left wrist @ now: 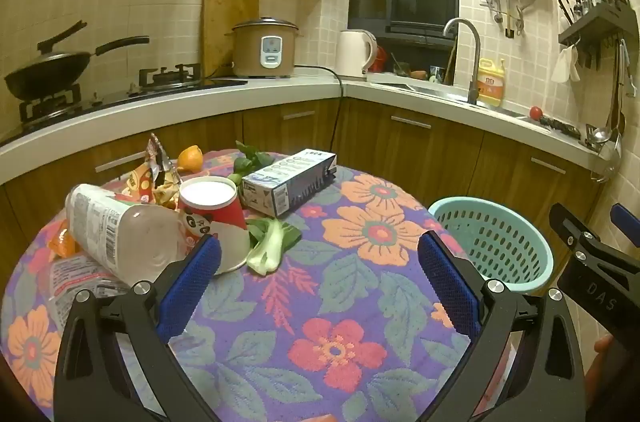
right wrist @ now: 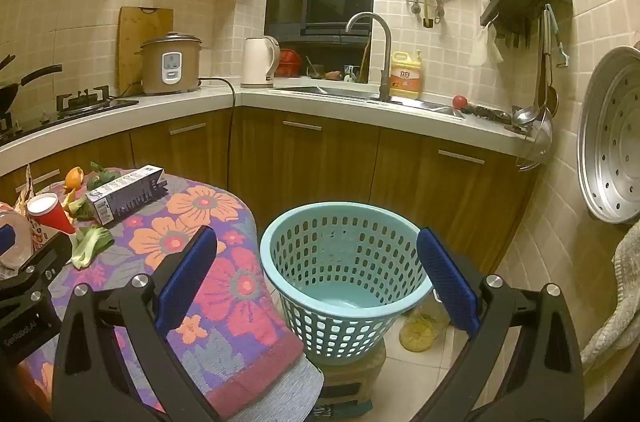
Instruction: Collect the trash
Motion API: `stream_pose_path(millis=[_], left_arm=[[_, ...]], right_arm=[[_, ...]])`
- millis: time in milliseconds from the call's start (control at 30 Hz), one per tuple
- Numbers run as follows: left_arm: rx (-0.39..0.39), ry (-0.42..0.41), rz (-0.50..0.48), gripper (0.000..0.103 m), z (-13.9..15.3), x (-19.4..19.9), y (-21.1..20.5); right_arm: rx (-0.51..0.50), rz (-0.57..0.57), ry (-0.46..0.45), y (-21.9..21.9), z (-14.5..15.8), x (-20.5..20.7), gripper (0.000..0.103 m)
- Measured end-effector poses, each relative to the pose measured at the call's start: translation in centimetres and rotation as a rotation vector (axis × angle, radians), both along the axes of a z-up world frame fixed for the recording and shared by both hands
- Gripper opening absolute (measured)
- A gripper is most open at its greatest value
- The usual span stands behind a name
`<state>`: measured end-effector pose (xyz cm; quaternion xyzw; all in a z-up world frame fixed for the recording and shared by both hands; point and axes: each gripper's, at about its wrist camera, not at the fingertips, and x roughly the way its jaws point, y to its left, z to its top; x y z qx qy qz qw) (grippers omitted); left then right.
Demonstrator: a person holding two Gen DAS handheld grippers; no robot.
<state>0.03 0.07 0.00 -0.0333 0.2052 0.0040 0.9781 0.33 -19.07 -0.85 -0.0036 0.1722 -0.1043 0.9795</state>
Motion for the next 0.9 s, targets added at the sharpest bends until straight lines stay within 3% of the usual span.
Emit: stream_pose_path(millis=[900], left_arm=[[0.022,-0.020,-0.017,0.096,0.54,-0.35,-0.50]], right_arm=[[0.011,0.007,0.003,-0.50,0.06,-0.09,0.095]])
